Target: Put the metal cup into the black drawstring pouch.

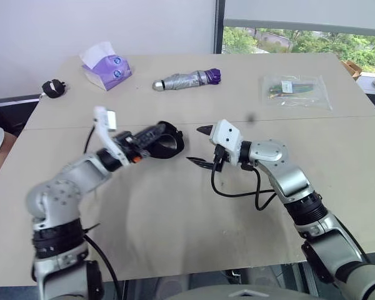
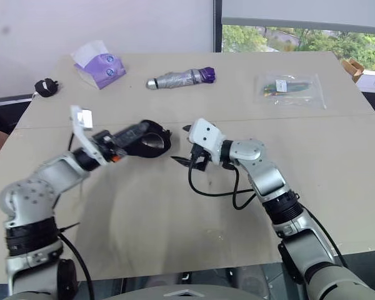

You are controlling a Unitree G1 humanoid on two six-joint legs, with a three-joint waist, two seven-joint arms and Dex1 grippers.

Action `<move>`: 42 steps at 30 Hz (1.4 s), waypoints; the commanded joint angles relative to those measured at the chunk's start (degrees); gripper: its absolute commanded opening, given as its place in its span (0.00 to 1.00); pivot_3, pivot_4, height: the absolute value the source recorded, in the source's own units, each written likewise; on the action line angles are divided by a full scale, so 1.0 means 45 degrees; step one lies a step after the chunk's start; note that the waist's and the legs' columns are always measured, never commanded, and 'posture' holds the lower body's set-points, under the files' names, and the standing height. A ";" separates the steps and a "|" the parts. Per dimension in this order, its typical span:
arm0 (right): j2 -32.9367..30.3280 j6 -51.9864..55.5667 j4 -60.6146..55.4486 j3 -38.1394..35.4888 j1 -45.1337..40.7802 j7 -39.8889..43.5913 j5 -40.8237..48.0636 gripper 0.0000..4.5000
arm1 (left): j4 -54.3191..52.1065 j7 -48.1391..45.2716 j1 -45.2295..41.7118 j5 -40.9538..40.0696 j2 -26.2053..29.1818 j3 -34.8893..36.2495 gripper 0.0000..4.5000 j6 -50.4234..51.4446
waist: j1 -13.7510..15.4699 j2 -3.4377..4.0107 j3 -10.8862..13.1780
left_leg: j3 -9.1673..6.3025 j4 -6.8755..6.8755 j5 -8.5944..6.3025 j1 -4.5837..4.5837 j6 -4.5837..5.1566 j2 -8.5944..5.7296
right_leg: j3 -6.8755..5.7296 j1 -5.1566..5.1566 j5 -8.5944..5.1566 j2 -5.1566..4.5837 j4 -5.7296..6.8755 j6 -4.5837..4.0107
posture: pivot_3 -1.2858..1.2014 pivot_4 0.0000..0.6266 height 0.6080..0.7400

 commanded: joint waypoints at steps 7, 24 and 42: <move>0.3278 -0.4843 0.7015 -0.0037 -0.2243 -0.5020 -0.1860 0.98 | -0.0064 -0.0686 -0.0770 -0.0842 0.0876 -0.0182 0.00 0.0353 | -0.0180 -0.0010 0.0007 | 0.0007 -0.0003 0.0037 0.0001 -0.0064 0.0005 | 0.0038 -0.0007 0.0002 0.0004 0.0002 0.0001 | 0.52 0.24 1.00; 0.4005 -0.5324 0.7327 -0.0645 -0.1831 -0.3943 -0.1090 0.01 | -0.1263 -0.0061 0.0327 -0.1273 0.0997 -0.0119 0.00 0.0335 | -0.0188 -0.0006 0.0010 | -0.0014 -0.0022 0.0038 -0.0002 -0.0068 0.0004 | 0.0029 -0.0007 0.0002 -0.0069 0.0004 -0.0001 | 0.52 0.24 1.00; -0.0157 -0.1535 0.0123 -0.1349 -0.1389 -0.2670 -0.1526 0.00 | -0.2576 -0.0765 0.1726 0.0459 0.0450 -0.1210 0.16 -0.1978 | -0.0139 0.0020 0.0026 | -0.0004 -0.0018 0.0034 -0.0003 -0.0059 -0.0001 | 0.0030 -0.0007 0.0001 -0.0061 0.0006 -0.0001 | 0.52 0.24 1.00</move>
